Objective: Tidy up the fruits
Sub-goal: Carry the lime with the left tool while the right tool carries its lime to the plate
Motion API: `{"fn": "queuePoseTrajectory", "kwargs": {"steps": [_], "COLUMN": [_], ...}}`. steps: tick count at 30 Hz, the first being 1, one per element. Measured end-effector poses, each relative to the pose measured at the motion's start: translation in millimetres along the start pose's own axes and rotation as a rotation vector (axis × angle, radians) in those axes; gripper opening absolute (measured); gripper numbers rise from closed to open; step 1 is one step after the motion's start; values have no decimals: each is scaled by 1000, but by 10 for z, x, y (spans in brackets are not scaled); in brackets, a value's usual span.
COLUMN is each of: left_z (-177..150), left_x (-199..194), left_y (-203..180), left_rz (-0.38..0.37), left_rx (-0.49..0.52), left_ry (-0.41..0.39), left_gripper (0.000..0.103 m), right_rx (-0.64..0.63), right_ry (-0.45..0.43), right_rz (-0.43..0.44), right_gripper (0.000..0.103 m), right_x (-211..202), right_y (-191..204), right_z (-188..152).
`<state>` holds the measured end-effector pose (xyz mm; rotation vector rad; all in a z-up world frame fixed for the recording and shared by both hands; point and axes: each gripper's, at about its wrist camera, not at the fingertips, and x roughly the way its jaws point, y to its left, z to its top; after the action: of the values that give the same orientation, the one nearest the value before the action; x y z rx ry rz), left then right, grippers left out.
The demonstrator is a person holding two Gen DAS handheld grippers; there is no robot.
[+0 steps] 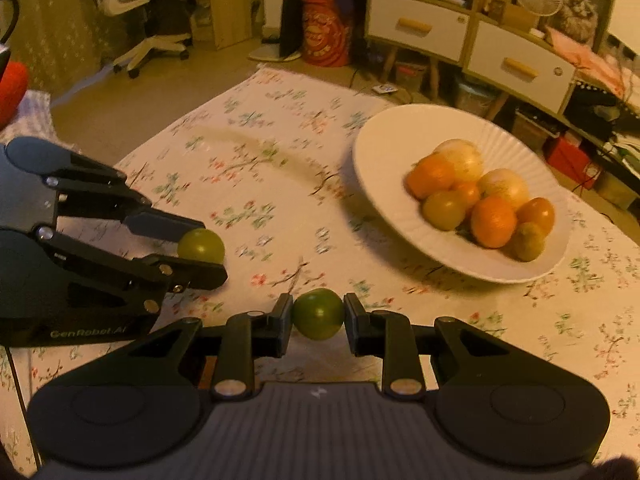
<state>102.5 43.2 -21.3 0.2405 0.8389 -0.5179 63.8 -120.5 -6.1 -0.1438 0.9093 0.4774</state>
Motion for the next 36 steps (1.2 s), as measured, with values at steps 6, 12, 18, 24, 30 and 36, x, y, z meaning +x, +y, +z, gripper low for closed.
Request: {"fn": "queuePoseTrajectory", "kwargs": {"steps": [6, 12, 18, 24, 30, 36], "left_z": [174, 334, 524, 726, 944, 1182], "left_x": [29, 66, 147, 288, 443, 681], "left_y": [-68, -231, -311, -319, -321, -342], "left_rz": [-16, -30, -42, -47, -54, -34], "left_rx": [-32, -20, -45, -57, -51, -12], "left_ry": [-27, -59, -79, -95, -131, -148], "left_gripper": [21, 21, 21, 21, 21, 21], "right_rx": [46, 71, 110, 141, 177, 235], "right_ry": [-11, -30, -57, -78, -115, -130], "right_rz": [-25, -51, -77, -92, -108, -144], "right_gripper": [24, 24, 24, 24, 24, 24], "right_x": [-25, -67, -89, -19, 9, 127], "right_y": [-177, -336, -562, -803, -1091, -1412], "right_z": [12, 61, 170, 306, 470, 532]}}
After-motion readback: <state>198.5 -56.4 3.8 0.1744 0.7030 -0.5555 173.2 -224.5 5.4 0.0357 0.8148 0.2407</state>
